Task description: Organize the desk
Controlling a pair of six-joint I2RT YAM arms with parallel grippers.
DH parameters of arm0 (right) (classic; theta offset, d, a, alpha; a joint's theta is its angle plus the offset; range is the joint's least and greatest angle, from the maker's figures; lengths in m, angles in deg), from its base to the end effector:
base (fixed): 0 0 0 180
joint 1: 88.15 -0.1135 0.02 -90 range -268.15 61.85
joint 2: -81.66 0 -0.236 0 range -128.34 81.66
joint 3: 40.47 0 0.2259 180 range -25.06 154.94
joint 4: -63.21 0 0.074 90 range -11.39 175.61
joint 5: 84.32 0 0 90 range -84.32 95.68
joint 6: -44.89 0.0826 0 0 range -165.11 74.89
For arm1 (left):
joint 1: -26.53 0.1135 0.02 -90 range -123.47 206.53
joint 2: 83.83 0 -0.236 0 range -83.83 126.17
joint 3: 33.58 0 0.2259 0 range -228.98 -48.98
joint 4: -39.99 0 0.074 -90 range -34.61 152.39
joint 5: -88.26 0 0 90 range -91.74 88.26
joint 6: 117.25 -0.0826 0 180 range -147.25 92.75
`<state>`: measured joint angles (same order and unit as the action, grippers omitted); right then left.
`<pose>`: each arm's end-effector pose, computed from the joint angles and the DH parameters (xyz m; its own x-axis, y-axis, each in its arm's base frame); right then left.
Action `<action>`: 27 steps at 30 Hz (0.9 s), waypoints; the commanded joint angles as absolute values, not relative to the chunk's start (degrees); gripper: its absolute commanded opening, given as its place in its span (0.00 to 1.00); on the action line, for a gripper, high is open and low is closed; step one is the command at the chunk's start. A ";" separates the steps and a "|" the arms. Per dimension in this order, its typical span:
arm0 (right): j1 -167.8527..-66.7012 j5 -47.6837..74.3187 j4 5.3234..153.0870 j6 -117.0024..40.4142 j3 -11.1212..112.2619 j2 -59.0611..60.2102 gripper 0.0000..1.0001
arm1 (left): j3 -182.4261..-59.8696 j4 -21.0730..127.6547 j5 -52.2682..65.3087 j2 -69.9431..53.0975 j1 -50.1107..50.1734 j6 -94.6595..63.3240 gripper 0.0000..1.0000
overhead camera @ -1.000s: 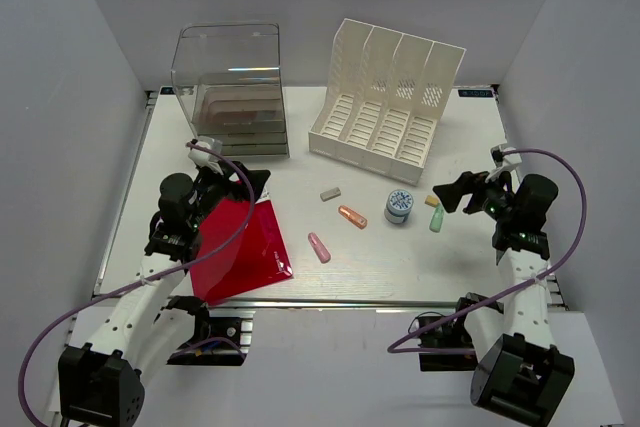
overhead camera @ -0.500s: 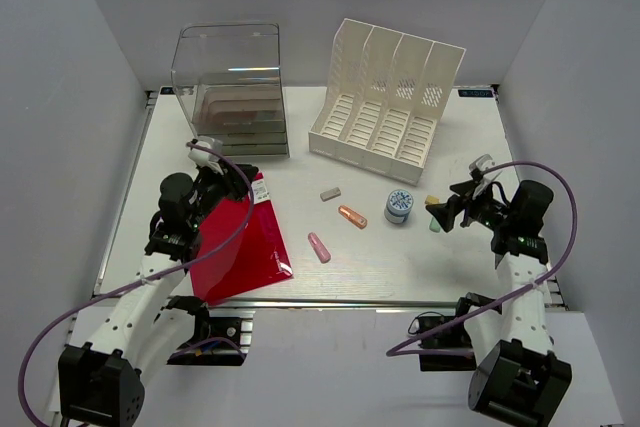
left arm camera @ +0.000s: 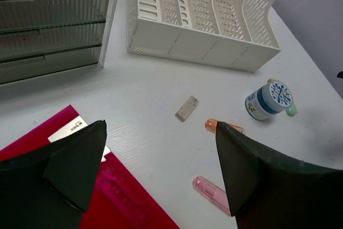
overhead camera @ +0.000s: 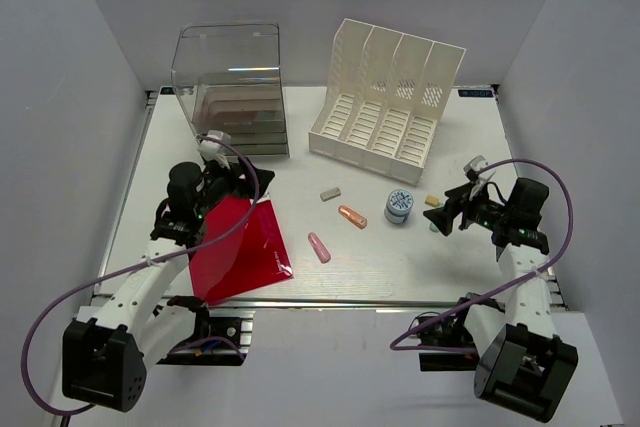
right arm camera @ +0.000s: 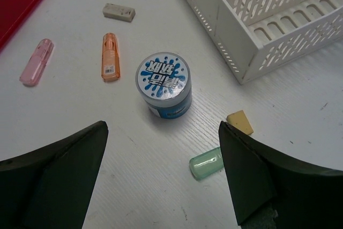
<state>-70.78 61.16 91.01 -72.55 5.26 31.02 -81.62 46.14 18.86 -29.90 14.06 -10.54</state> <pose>0.2084 0.0061 0.2114 -0.2308 -0.2014 -0.9519 -0.6747 0.7380 0.0074 0.2415 -0.0832 0.2495 -0.3498 -0.1983 -0.9156 0.4568 0.8172 -0.3515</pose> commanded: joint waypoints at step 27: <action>-74.18 59.73 91.88 -73.76 8.51 28.39 0.67 | -86.95 51.62 17.42 -28.46 14.23 -11.07 0.95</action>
